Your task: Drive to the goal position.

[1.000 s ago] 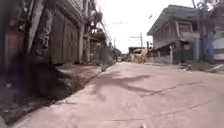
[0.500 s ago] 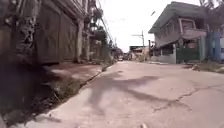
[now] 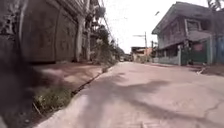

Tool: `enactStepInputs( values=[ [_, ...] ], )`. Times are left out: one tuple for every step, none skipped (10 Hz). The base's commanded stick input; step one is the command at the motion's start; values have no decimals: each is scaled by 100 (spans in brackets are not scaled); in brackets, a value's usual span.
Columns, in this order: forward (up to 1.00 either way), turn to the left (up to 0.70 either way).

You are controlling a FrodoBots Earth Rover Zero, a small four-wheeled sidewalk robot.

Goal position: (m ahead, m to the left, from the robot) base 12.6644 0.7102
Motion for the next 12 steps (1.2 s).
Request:
enactStepInputs(
  values=[
    [100,-12],
    [100,0],
    [100,0],
    [100,0],
    [100,0],
    [100,0],
    [100,0],
    [100,0],
    [100,0],
    [100,0],
    [100,0],
    [100,0]
  ],
)
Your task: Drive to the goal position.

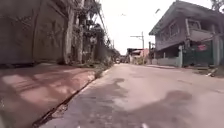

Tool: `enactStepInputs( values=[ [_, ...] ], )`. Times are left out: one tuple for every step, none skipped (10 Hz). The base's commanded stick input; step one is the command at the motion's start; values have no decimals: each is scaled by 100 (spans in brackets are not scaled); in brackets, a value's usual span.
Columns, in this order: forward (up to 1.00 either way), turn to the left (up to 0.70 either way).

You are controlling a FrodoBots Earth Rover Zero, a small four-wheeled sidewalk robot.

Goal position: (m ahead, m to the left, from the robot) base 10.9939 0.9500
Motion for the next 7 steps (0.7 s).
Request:
enactStepInputs(
  values=[
    [100,0],
    [100,0],
    [100,0],
    [100,0],
    [100,-2],
    [100,-21],
    [100,-39]
  ],
)
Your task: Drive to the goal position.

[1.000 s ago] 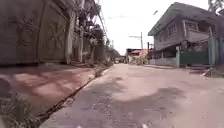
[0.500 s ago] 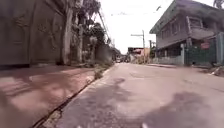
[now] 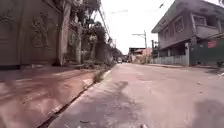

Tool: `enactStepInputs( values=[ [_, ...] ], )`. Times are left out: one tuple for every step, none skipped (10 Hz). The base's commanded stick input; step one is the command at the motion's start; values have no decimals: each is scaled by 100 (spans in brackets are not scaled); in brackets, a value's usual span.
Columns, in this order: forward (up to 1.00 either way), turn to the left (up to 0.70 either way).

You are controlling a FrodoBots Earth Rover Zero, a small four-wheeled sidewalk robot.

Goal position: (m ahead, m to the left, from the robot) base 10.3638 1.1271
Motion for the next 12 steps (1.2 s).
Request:
enactStepInputs(
  values=[
    [100,-38],
    [100,-31],
    [100,-19],
    [100,-3],
    [100,0],
    [100,0],
    [100,0],
    [100,0],
    [100,0],
    [100,0],
    [100,0],
    [100,0]
  ],
)
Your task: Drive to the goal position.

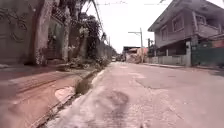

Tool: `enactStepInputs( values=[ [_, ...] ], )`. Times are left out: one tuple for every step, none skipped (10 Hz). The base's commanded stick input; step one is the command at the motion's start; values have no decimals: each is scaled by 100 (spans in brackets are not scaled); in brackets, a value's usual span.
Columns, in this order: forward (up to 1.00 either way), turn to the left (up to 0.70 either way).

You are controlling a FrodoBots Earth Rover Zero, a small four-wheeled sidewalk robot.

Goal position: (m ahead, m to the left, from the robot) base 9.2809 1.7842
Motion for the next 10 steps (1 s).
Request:
enactStepInputs(
  values=[
    [100,0],
    [100,0],
    [100,-1],
    [100,-14],
    [100,-37],
    [100,-39],
    [100,-37],
    [100,0],
    [100,0],
    [100,0]
  ],
)
